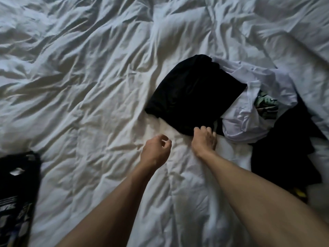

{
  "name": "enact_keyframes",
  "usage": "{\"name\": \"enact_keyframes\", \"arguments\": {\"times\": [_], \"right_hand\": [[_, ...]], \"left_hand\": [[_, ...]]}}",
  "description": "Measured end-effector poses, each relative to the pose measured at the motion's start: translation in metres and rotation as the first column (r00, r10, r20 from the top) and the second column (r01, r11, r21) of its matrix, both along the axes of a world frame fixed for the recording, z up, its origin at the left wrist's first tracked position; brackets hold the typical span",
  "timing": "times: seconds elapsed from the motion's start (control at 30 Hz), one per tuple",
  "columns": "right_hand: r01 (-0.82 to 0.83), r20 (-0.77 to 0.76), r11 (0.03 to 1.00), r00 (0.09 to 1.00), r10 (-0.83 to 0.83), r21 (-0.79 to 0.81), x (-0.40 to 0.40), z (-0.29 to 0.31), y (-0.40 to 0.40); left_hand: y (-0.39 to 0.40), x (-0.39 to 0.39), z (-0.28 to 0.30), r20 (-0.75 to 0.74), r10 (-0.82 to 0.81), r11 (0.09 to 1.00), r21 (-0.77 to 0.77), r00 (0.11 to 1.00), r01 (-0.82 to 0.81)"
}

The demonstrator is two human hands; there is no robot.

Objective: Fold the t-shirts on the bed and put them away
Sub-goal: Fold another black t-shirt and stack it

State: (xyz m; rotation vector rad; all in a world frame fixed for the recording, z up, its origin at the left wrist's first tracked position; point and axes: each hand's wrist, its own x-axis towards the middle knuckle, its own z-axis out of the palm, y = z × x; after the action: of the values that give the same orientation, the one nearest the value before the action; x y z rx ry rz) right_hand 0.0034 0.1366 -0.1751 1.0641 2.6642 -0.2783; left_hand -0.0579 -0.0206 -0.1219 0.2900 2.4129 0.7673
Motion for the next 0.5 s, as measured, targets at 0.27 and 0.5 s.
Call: {"name": "enact_keyframes", "arguments": {"times": [0.27, 0.5], "right_hand": [[-0.285, -0.532, 0.946, 0.831, 0.163, -0.155, 0.010, 0.065, -0.035], [-0.365, -0.625, 0.810, 0.781, -0.003, -0.460, 0.007, 0.121, -0.116]], "left_hand": [[-0.013, 0.004, 0.028, -0.209, -0.152, 0.988, -0.024, 0.966, 0.151], [-0.079, -0.004, 0.064, -0.345, -0.177, 0.969, 0.105, 0.922, 0.225]]}}
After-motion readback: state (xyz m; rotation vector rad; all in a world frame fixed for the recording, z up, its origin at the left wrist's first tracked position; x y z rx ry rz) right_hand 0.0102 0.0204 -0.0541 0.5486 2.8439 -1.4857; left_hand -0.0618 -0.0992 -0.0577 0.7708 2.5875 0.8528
